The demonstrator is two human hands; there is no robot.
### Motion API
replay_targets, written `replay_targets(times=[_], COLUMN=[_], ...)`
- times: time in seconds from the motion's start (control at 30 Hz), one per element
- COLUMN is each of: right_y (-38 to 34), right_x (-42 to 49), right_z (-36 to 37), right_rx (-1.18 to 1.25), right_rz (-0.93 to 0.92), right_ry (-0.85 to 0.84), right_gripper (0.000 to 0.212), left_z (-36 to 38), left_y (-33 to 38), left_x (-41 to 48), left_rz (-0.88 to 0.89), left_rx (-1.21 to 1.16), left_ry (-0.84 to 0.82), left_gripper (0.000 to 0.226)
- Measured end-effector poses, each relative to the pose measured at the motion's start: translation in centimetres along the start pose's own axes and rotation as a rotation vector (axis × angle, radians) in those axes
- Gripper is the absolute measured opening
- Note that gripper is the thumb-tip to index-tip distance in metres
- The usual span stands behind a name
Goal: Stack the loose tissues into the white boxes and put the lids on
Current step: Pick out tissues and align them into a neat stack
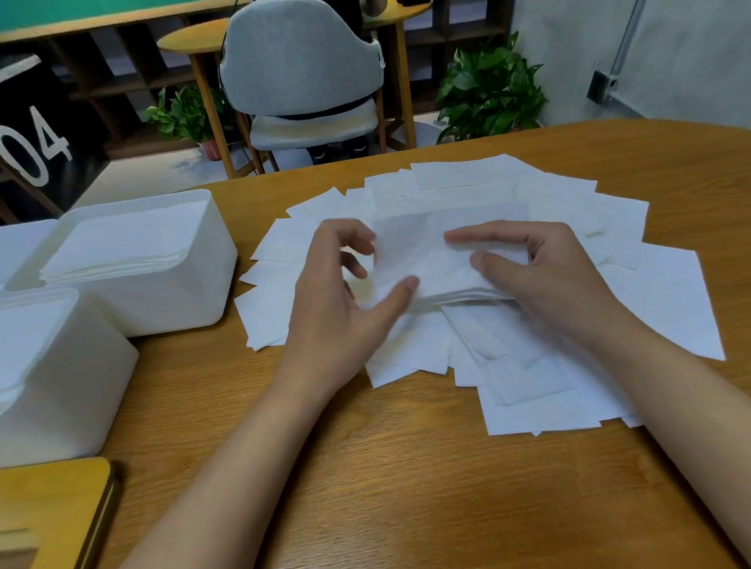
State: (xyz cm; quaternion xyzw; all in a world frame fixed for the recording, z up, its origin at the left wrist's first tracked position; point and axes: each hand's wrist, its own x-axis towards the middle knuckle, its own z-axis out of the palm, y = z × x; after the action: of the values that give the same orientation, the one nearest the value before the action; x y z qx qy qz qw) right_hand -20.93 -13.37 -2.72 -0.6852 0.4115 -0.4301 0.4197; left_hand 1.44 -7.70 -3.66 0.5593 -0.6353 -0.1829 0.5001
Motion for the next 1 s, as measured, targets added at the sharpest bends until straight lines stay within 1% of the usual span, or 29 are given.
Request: replay_targets(times=[0.03,0.1,0.2,0.27,0.43,0.6,0.73,0.9,0.93,1.0], right_y=[0.2,0.3,0.2,0.3,0.3,0.3,0.3,0.4,0.3,0.2], right_x=[0.1,0.2,0.3,0.3,0.3,0.2,0.2,0.1,0.1,0.0], right_z=[-0.1,-0.1,0.0,0.1,0.2,0.3,0.3,0.2,0.1,0.1], right_rx=[0.001,-0.005,-0.025,-0.025,-0.038,-0.058,-0.054,-0.055,-0.051,-0.070], right_rz=[0.013,0.034,0.040,0.046,0.050,0.049,0.045,0.027,0.017,-0.041], right_ry=[0.042,0.106,0.128,0.131,0.126,0.111,0.109,0.094,0.081,0.042], right_gripper=[0.035,0.036,0.037,0.037,0.038,0.037,0.037,0.036,0.035,0.032], left_z=[0.0,0.1,0.7,1.0,0.9,0.8,0.6,0.4,0.3,0.0], left_y=[-0.1,0.0,0.2,0.1,0.2,0.5,0.5,1.0,1.2,1.5], left_x=[-0.1,-0.4,-0.9,-1.1,-1.0,-1.0,-1.0,-0.8,-0.7,-0.6], left_rz=[0.074,0.163,0.166,0.157,0.165,0.176,0.126,-0.035,-0.052,-0.028], left_rx=[0.088,0.166,0.235,0.263,0.288,0.306,0.239,0.077,0.053,0.025], left_ry=[-0.043,-0.180,-0.387,-0.433,-0.446,-0.397,-0.359,-0.298,-0.279,-0.231], left_gripper=[0.043,0.041,0.042,0.040,0.028,0.008,0.012,0.013,0.014,0.015])
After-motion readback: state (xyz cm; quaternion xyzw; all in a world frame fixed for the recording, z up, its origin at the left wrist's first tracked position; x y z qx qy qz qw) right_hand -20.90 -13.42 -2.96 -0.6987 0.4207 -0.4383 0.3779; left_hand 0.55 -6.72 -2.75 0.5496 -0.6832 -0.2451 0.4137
